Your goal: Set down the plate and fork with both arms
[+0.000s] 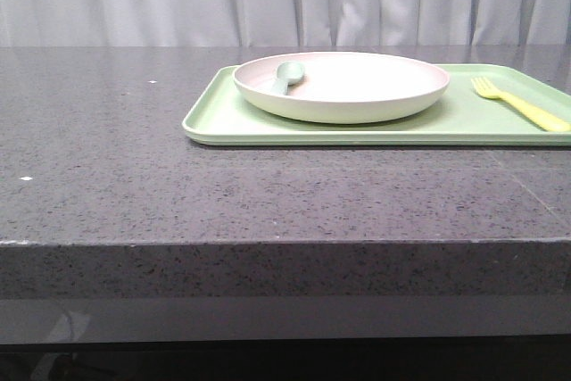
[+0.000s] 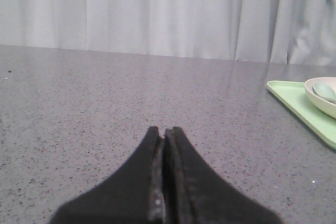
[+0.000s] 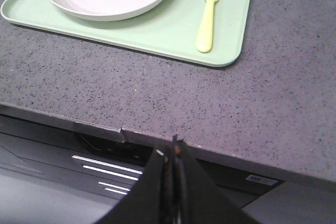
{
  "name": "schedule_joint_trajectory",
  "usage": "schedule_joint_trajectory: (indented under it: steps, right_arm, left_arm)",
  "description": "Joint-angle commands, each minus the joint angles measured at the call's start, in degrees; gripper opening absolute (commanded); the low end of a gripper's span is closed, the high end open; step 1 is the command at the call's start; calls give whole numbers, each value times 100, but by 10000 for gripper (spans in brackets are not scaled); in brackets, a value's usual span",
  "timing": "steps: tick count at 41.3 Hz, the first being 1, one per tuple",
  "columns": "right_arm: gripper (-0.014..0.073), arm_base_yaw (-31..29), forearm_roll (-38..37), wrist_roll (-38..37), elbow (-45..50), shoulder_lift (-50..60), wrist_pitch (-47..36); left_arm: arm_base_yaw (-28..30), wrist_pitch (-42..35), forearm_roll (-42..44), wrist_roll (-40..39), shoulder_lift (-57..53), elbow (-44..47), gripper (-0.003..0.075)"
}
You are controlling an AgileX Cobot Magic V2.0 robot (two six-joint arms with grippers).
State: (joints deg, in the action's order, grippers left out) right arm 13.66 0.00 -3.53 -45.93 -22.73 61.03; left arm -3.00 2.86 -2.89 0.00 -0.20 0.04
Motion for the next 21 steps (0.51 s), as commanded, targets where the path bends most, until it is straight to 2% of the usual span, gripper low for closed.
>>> schedule_joint_trajectory:
  steps: [1, 4, 7, 19, 21]
  right_arm:
    - [-88, -7, -51, 0, -74, 25, -457]
    - [-88, -71, -134, 61, 62, 190, -530]
    - [-88, -268, -384, 103, 427, 435, -986]
    - [-88, -1057, -377, 103, 3023, 1860, -4507]
    - [-88, -1159, -365, 103, 3379, 2049, -4895]
  left_arm:
    - [18, -498, -40, -38, -144, 68, -20]
    - [18, -498, -40, -38, -144, 68, -20]
    - [18, -498, -40, -38, -144, 68, -20]
    - [18, -498, -40, -38, -144, 68, -20]
    - [18, -498, -40, -38, -144, 68, -20]
